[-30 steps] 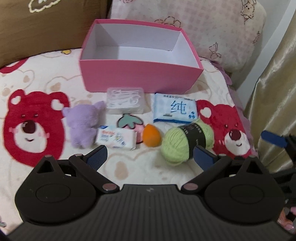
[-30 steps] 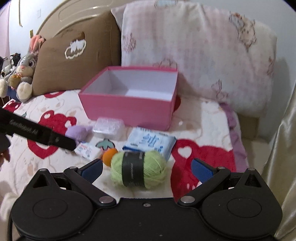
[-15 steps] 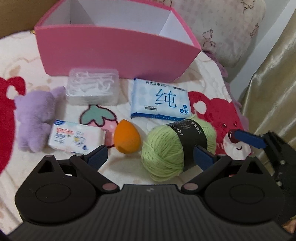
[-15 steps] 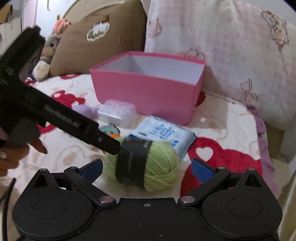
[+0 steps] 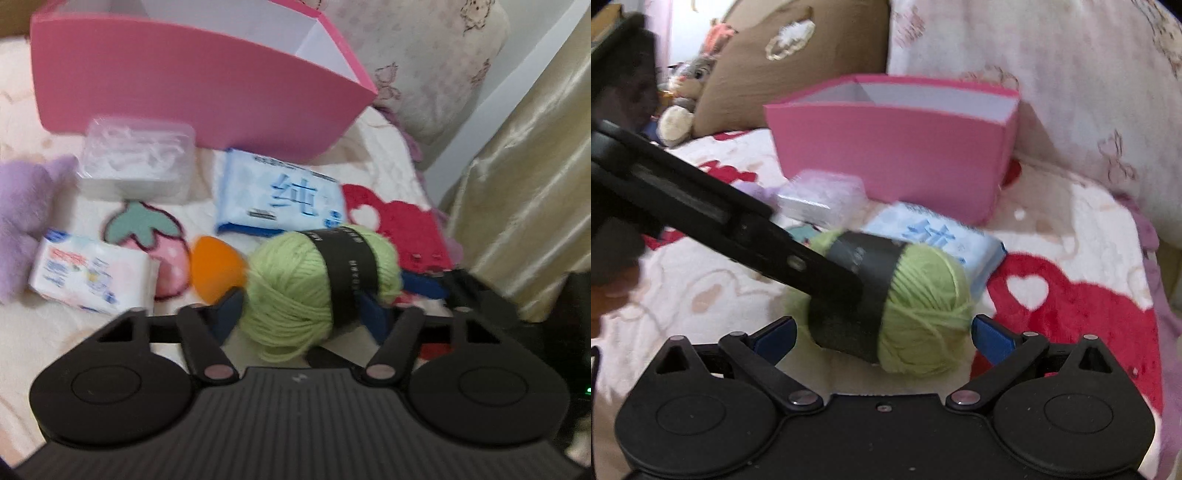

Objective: Organize objects
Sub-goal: 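Reach the left tool to the green yarn ball and close on it, then lift the green yarn ball with the left tool into the pink box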

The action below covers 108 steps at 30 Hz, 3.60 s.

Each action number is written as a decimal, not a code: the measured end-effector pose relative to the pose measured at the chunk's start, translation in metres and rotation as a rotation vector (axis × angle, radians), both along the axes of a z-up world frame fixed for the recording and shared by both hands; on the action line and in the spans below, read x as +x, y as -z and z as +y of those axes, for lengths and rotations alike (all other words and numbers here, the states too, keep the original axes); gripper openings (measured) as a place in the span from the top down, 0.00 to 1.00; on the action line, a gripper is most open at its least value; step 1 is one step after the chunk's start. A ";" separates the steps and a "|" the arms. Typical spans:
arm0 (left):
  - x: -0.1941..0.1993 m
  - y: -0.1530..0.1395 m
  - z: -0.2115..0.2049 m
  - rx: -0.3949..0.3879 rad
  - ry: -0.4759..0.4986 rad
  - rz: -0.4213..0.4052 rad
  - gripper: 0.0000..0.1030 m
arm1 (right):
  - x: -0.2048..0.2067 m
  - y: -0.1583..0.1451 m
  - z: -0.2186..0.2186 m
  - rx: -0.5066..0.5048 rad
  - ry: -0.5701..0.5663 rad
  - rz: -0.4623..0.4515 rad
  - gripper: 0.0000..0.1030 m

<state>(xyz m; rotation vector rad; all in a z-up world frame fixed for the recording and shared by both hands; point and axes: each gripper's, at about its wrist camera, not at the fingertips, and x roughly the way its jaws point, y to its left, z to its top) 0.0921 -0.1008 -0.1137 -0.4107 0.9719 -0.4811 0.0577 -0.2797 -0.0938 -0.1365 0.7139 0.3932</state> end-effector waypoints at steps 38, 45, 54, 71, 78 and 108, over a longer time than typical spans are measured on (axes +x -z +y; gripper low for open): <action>-0.019 -0.177 0.040 0.020 0.027 -0.230 0.46 | -0.018 -0.176 0.060 -0.065 -0.006 -0.196 0.22; 0.032 -0.199 0.029 0.062 0.042 -0.237 0.46 | 0.039 -0.205 0.057 -0.048 -0.005 -0.126 0.22; 0.131 -0.171 0.015 0.126 0.079 -0.187 0.46 | 0.129 -0.175 0.032 0.095 0.043 -0.008 0.22; 0.249 -0.082 0.018 0.088 0.048 -0.005 0.46 | 0.239 -0.092 0.039 0.078 0.142 0.121 0.27; 0.265 -0.061 0.021 0.086 0.022 0.033 0.46 | 0.263 -0.078 0.052 -0.008 0.128 0.147 0.27; 0.287 -0.050 -0.017 0.153 -0.055 0.021 0.62 | 0.277 -0.065 0.056 -0.157 0.110 0.103 0.71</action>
